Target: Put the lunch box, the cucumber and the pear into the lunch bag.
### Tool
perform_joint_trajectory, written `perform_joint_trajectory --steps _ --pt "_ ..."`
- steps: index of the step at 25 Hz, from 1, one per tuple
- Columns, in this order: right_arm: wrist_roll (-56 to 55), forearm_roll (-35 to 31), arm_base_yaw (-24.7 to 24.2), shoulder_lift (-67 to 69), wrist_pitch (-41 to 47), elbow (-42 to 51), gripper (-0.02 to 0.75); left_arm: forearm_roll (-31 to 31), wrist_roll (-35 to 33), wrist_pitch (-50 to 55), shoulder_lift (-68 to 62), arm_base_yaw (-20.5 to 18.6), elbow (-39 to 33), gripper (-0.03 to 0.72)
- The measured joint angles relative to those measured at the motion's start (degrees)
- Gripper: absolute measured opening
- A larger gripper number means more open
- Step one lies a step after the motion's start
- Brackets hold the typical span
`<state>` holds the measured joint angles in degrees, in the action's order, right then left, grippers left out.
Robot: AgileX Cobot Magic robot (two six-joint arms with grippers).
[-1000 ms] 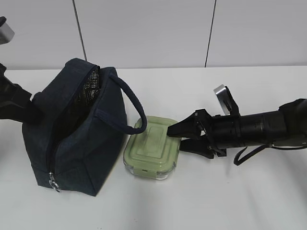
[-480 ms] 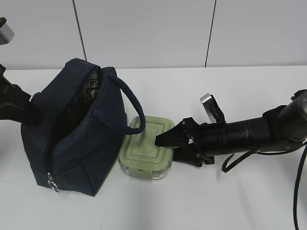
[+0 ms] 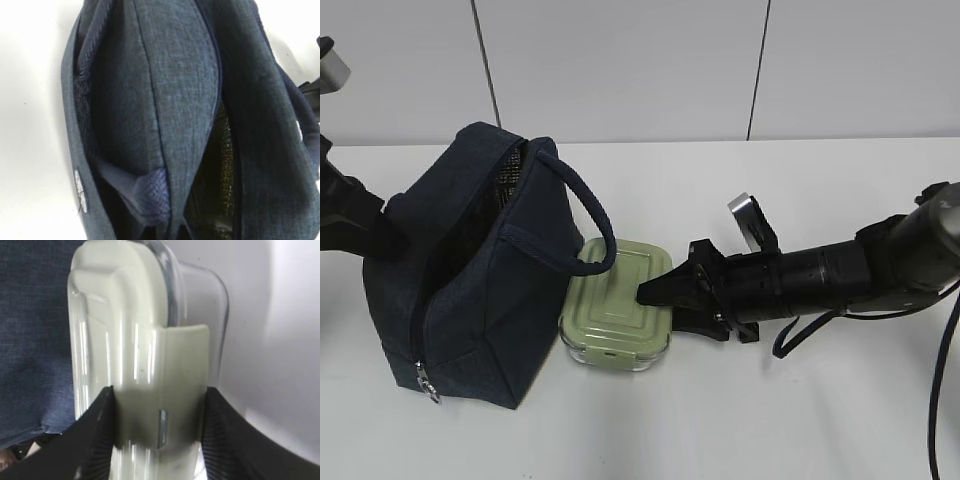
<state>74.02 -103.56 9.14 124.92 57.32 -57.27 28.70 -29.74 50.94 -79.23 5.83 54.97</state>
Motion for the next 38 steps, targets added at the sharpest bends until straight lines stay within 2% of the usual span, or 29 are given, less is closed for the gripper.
perform_joint_trajectory --steps 4,8,12,22,27,34,38 --pt "0.00 1.70 -1.25 -2.94 -3.46 0.11 0.338 -0.05 0.00 0.00 0.00 0.00 0.00 0.001" --pt "-1.40 6.48 -5.51 -8.32 -8.48 0.23 0.337 -0.05 0.00 0.00 0.00 0.00 0.00 0.001" --pt "-3.59 10.62 -8.82 -14.32 -9.18 0.23 0.337 -0.05 0.00 -0.02 0.00 0.00 0.00 0.001" --pt "-8.18 13.08 -8.46 -27.84 -5.16 -2.75 0.336 -0.05 0.00 -0.02 0.00 0.00 0.00 0.001" --pt "-13.15 13.57 -3.47 -29.82 -5.41 -9.64 0.335 -0.05 0.00 -0.07 0.00 0.00 0.00 0.001" --pt "-15.67 14.65 11.79 -28.41 -15.48 -18.20 0.335 0.00 0.00 -0.27 0.00 0.00 0.00 0.001" --pt "-15.90 14.65 16.88 -25.29 -19.57 -20.60 0.335 0.41 0.00 -0.29 0.00 0.00 0.00 0.001"
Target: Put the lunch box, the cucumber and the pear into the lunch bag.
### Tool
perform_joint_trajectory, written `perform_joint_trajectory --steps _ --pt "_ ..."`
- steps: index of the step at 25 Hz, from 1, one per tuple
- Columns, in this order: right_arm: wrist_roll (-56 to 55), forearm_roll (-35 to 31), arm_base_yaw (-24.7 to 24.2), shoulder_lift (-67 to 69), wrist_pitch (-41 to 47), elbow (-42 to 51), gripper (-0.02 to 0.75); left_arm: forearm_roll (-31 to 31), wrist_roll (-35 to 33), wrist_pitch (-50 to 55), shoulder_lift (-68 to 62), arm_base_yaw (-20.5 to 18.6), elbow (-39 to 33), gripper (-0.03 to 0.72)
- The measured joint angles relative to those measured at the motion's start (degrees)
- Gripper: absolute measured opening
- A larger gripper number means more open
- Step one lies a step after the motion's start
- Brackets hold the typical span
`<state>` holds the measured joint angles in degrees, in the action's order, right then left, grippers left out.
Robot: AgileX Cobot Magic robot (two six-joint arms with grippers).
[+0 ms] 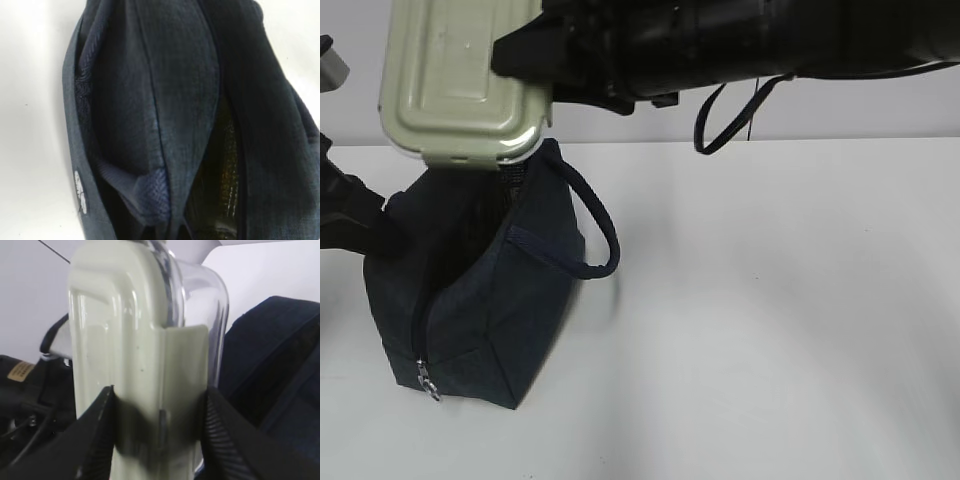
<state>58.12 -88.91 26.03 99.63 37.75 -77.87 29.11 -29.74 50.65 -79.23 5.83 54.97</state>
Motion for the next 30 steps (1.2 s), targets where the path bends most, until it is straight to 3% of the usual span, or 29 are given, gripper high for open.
perform_joint_trajectory --steps 5,8,16,19,26,30 --pt "-0.12 0.43 1.93 4.28 -3.11 -0.61 0.335 0.46 0.00 -0.23 0.00 0.00 0.00 0.001" --pt "-2.47 4.54 1.93 5.82 -4.04 -0.73 0.335 0.60 0.00 -0.26 0.00 0.00 0.00 0.001" --pt "-25.56 36.98 1.98 6.88 -1.97 -0.84 0.335 1.02 0.00 -0.43 0.00 0.00 0.00 0.001" --pt "-32.01 44.03 1.98 6.88 -1.01 -0.84 0.335 1.33 0.00 -0.43 0.00 0.06 0.00 0.001" --pt "-37.50 46.75 1.98 6.88 -1.49 -1.08 0.335 1.46 0.00 -0.61 0.00 0.06 0.00 0.001" --pt "-35.16 44.30 1.98 6.88 -1.71 -1.85 0.333 1.46 0.00 -0.70 0.00 0.06 0.00 0.001"
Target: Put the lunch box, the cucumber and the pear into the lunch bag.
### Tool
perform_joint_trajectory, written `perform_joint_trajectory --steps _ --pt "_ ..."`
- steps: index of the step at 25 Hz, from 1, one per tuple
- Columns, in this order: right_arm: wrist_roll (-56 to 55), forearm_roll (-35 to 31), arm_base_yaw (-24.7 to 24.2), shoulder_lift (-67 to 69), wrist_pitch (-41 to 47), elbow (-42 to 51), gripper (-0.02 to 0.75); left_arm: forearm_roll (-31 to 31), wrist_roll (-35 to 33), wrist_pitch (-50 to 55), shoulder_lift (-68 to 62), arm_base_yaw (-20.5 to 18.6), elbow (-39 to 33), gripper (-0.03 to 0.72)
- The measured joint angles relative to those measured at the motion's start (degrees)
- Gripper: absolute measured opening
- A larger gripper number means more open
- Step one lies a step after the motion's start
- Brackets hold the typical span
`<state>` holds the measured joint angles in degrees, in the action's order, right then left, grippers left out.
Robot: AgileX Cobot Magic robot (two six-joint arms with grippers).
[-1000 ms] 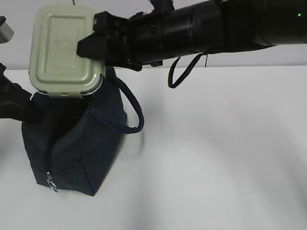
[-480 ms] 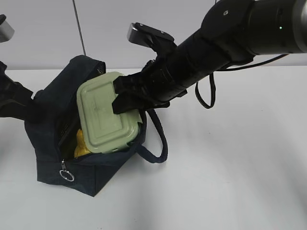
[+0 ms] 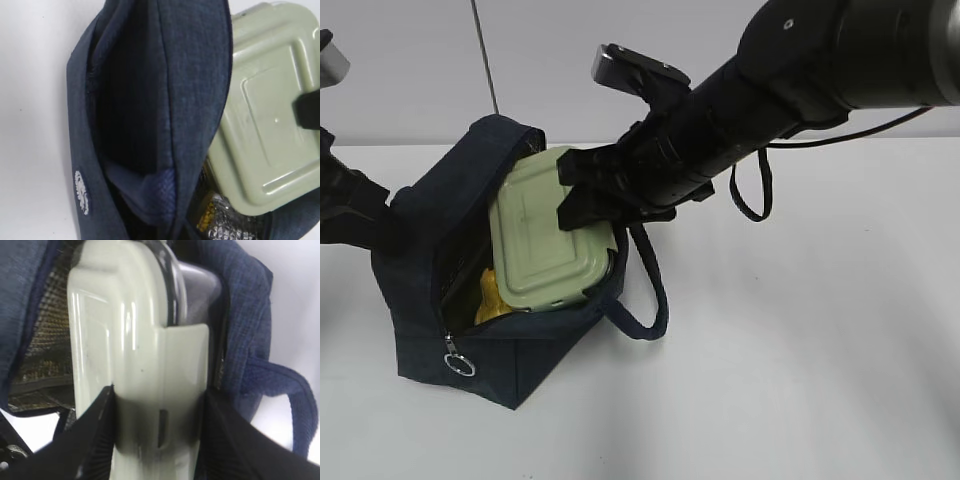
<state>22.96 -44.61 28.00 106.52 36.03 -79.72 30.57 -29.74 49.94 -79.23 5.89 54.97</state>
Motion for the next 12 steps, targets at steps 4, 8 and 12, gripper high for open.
perform_joint_trajectory --steps 4,8,12 --pt "7.15 -6.26 0.00 0.03 -0.03 -1.23 0.363 0.00 0.00 -0.15 0.00 0.00 0.00 0.001" --pt "9.05 -8.29 0.00 0.03 0.17 -2.00 0.473 0.00 0.00 -0.15 0.00 0.00 0.00 0.001" --pt "9.38 -9.18 0.00 0.03 0.86 -2.20 0.507 -0.05 0.00 -0.15 0.00 0.00 0.00 0.001"
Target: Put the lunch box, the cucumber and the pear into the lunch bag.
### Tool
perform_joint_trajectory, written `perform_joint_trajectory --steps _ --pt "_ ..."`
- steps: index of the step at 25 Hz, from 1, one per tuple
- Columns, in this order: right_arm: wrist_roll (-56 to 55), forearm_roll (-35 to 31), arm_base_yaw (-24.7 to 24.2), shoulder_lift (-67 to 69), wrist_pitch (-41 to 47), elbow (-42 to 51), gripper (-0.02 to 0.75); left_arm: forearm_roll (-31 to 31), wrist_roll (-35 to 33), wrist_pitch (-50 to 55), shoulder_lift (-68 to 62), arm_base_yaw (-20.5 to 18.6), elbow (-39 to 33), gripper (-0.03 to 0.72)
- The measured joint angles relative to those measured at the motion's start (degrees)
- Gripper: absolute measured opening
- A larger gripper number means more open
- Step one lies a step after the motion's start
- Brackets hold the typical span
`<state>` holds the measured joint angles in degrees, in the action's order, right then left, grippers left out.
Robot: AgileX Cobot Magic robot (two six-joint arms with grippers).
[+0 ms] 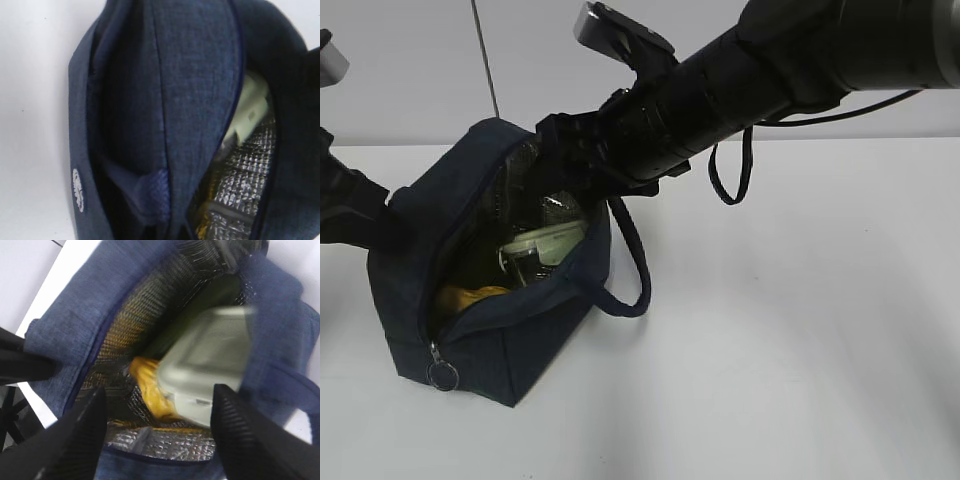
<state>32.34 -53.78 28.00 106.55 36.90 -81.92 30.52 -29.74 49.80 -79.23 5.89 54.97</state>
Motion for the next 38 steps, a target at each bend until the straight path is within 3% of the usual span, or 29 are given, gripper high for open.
perform_joint_trajectory --steps 10,13,17,19,28,34,38 --pt "1.02 -0.34 0.00 -0.34 7.51 -4.36 0.509 0.02 -0.27 -0.09 0.00 0.00 0.00 0.013" --pt "1.14 2.20 0.00 -1.04 9.15 -5.27 0.471 0.13 -0.68 -1.01 0.20 0.00 0.00 0.120" --pt "-0.97 9.22 0.00 -2.69 9.78 -5.27 0.392 0.19 -0.80 -1.41 2.80 0.00 0.00 0.354" --pt "-4.15 14.67 0.00 -3.99 10.57 -5.27 0.379 0.26 -0.80 -1.53 4.47 0.00 0.00 0.406" --pt "-24.21 45.66 0.00 -9.45 17.90 -5.27 0.306 0.12 -0.90 -2.52 14.10 0.00 0.00 0.435" --pt "-26.91 49.29 0.00 -14.78 20.19 -4.62 0.245 -0.93 -1.08 -4.15 20.97 0.00 -0.78 0.435" --pt "-27.52 49.64 0.00 -20.39 13.17 1.98 0.238 -0.93 -1.13 -9.99 26.57 0.00 -6.32 0.435"
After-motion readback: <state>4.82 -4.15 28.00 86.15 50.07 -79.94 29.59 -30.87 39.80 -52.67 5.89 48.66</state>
